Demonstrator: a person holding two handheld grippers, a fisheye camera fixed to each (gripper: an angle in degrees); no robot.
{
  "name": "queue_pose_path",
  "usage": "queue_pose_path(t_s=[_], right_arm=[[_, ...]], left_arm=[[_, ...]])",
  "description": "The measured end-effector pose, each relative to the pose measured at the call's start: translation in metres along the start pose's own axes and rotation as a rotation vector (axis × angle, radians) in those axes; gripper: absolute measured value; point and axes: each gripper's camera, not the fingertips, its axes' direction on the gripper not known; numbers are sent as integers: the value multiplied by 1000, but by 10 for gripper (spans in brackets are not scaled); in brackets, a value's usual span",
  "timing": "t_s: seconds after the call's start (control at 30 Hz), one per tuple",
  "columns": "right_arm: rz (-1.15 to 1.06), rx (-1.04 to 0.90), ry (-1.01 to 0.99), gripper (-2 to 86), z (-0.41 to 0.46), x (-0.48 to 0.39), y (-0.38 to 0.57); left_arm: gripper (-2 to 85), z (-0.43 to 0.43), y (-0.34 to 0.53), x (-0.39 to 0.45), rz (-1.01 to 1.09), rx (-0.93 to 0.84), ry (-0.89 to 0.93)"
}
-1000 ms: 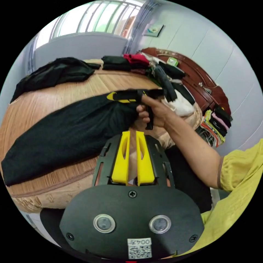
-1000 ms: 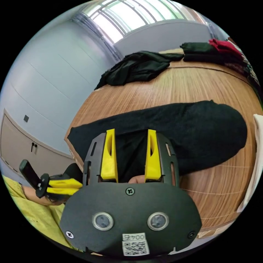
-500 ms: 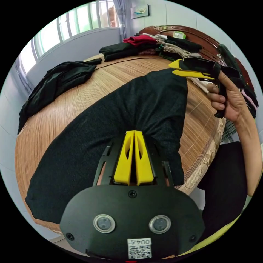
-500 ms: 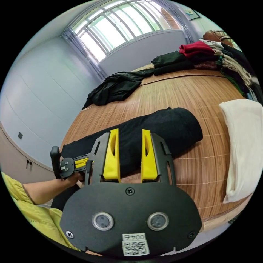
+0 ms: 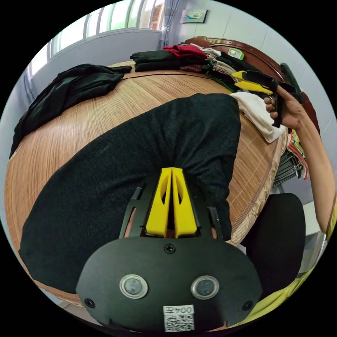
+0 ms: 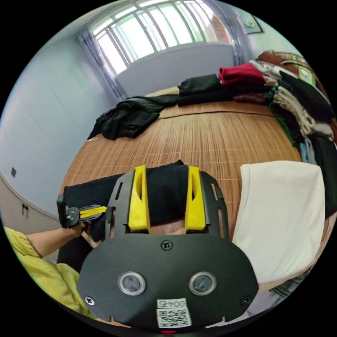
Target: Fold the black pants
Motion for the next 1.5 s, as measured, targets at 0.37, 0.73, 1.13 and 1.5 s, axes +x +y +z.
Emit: queue_pose_path(t_s=[0.37, 0.73, 1.13, 1.5], right_arm=[[93, -526, -155, 136, 94, 48, -92], [-320, -78, 166, 37, 12, -61, -98], [-29, -239, 314, 99, 31, -52, -140], [-339, -509, 214, 185, 81, -156, -97]], left_arm=[[6, 20, -3, 0, -6, 0, 15], [4, 39, -6, 7, -5, 9, 22], [1, 60, -12, 26, 20, 8, -27], [2, 77, -16, 30, 5, 14, -22]])
